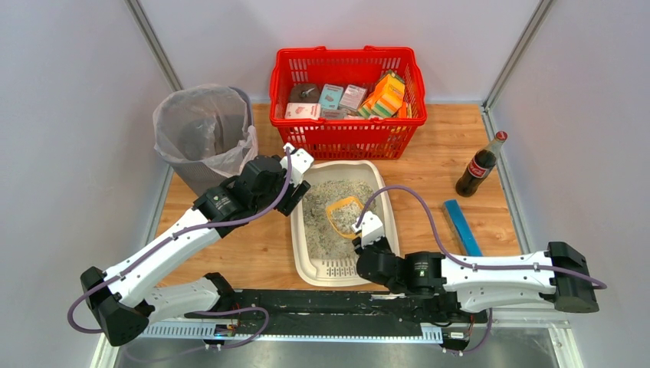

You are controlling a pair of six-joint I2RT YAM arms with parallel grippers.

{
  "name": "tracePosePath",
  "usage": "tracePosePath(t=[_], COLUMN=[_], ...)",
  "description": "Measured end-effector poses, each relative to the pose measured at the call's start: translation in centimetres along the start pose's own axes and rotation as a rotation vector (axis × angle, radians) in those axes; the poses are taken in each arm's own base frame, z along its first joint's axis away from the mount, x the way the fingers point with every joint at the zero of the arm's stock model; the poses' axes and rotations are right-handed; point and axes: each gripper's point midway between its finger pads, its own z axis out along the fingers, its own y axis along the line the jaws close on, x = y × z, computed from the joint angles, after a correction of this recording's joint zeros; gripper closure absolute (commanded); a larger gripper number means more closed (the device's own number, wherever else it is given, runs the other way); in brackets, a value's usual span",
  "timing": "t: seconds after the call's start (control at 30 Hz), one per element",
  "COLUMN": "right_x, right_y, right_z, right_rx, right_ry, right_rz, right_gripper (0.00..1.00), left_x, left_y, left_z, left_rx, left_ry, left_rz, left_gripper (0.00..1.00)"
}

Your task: Clean the litter box

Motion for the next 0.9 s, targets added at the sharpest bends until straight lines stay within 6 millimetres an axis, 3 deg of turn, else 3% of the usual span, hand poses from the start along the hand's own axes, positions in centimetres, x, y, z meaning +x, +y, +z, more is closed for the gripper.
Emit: tracePosePath(t=[0.2, 0.33, 0.43, 0.57, 0.67, 0.8, 0.9], right_x=[0.8, 0.5, 0.6, 0.5, 0.5, 0.6, 0.9], right_y=[-0.5, 0.4, -0.6, 0.3, -0.5, 0.8, 0.7], right_z=[0.4, 0.6, 0.5, 0.2, 0.1, 0.1, 0.4], right_rx=[0.028, -0.018, 0.032, -0.059, -0.014, -0.09, -0.064], right_ry=[0.03, 0.028, 0.035, 0.02, 0.028, 0.042, 0.063], right_rz=[-0.035, -0.029, -0.018, 0.034, 0.044, 0.025, -0.005], right_gripper=[1.0, 1.0, 1.0, 1.0, 1.0, 1.0, 1.0], left_x=[0.0, 0.0, 0.0, 0.0, 0.0, 0.0, 0.0], left_y=[0.0, 0.0, 0.0, 0.0, -0.1, -0.1, -0.1], left_z=[0.0, 0.0, 0.0, 0.0, 0.0, 0.0, 0.0], left_rx=[0.0, 0.001, 0.001, 0.001, 0.003, 0.004, 0.004], left_ry=[0.0, 0.0, 0.0, 0.0, 0.0, -0.001, -0.001], left_rz=[0.0, 0.0, 0.0, 0.0, -0.001, -0.001, -0.001], left_gripper=[0.3, 0.3, 0.29, 0.3, 0.3, 0.3, 0.29])
